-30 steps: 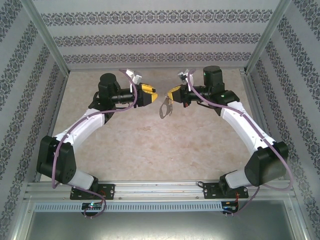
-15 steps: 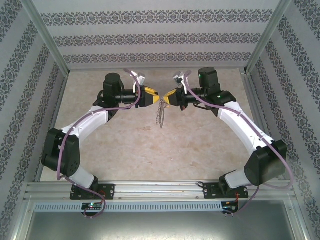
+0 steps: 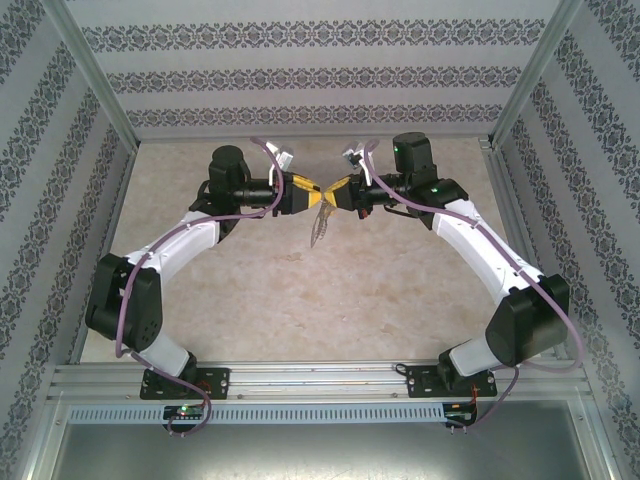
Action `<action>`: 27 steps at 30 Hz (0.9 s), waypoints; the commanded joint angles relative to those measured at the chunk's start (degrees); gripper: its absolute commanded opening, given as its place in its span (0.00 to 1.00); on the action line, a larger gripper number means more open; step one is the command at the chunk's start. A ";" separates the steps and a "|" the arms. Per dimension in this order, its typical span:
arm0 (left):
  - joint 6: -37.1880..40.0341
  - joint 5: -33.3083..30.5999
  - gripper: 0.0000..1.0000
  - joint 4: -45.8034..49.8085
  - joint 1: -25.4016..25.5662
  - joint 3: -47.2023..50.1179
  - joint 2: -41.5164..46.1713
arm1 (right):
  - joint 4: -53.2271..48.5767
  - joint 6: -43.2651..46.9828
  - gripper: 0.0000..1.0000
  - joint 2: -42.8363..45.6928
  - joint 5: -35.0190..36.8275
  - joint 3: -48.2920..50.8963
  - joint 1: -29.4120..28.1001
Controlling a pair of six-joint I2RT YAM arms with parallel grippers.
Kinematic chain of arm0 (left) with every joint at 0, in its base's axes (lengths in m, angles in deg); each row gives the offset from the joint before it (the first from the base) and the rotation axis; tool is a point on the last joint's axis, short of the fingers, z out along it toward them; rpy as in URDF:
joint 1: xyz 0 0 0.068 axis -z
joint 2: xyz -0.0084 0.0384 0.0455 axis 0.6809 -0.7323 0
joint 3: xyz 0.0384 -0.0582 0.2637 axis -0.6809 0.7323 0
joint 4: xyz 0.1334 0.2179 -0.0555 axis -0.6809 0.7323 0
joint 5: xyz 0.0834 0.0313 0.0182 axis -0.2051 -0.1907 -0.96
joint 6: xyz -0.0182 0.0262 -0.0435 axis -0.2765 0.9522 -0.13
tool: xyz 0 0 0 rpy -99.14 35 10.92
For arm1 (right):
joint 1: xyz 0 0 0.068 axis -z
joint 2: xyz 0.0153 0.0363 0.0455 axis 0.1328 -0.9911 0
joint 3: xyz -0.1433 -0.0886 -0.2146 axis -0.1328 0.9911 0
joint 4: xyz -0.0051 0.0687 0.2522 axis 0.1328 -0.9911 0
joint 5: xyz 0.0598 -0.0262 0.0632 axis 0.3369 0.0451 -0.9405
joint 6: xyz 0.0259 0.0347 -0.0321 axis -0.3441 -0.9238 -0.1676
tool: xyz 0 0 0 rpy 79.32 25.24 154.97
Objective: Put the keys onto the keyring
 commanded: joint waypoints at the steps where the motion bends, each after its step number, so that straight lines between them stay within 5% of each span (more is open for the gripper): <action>1: -1.08 2.25 0.37 -3.15 0.66 -1.15 -0.53 | 1.62 0.31 0.00 -0.34 -1.29 -2.21 -0.74; 18: -3.44 3.67 0.20 -6.87 1.46 -1.48 -2.13 | 1.98 0.18 0.00 -0.82 -1.02 -2.26 -0.80; 27: -5.48 3.08 0.00 -10.57 1.77 -1.03 -2.61 | 2.15 -0.09 0.03 -0.39 -1.00 -2.10 -0.47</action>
